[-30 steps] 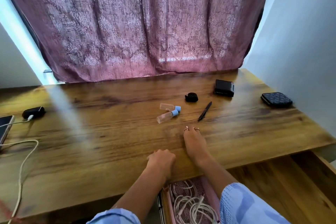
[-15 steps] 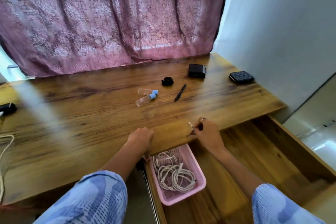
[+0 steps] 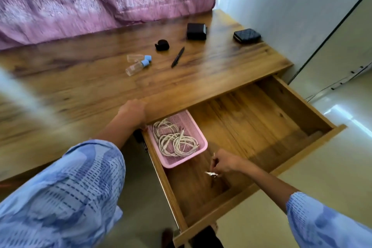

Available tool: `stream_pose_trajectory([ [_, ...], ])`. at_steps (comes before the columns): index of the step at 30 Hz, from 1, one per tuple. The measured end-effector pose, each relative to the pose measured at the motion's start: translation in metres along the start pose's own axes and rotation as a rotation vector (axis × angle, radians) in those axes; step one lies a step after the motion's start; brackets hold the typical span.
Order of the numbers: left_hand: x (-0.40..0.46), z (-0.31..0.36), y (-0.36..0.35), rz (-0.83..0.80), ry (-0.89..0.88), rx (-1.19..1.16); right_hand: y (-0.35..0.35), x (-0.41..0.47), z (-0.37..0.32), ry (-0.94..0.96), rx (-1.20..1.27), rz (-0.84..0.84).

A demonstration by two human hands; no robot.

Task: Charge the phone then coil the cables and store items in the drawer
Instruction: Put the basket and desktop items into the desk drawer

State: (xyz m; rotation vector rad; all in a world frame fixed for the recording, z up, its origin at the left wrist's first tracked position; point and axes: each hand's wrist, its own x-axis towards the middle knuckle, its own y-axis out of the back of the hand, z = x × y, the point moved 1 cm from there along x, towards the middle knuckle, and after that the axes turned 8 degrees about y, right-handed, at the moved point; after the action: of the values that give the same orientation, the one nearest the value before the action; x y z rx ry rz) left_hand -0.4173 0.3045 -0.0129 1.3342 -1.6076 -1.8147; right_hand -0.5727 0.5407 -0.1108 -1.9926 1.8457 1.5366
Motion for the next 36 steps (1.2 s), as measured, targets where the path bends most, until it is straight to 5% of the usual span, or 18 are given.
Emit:
stream_pose_trajectory([
  [15, -0.007, 0.004, -0.003, 0.054, 0.033, 0.03, -0.011, 0.001, -0.001, 0.117, -0.016, 0.047],
  [24, 0.01, 0.028, 0.017, -0.082, 0.059, 0.015, 0.107, -0.005, -0.028, 0.228, -0.18, 0.09],
  [30, 0.034, 0.077, 0.022, -0.016, -0.155, -0.014, 0.173, 0.032, -0.057, 0.355, -0.08, 0.17],
  [36, 0.06, 0.105, 0.031, -0.097, -0.044, 0.002, 0.211, 0.099, -0.076, 0.323, -0.278, 0.311],
])
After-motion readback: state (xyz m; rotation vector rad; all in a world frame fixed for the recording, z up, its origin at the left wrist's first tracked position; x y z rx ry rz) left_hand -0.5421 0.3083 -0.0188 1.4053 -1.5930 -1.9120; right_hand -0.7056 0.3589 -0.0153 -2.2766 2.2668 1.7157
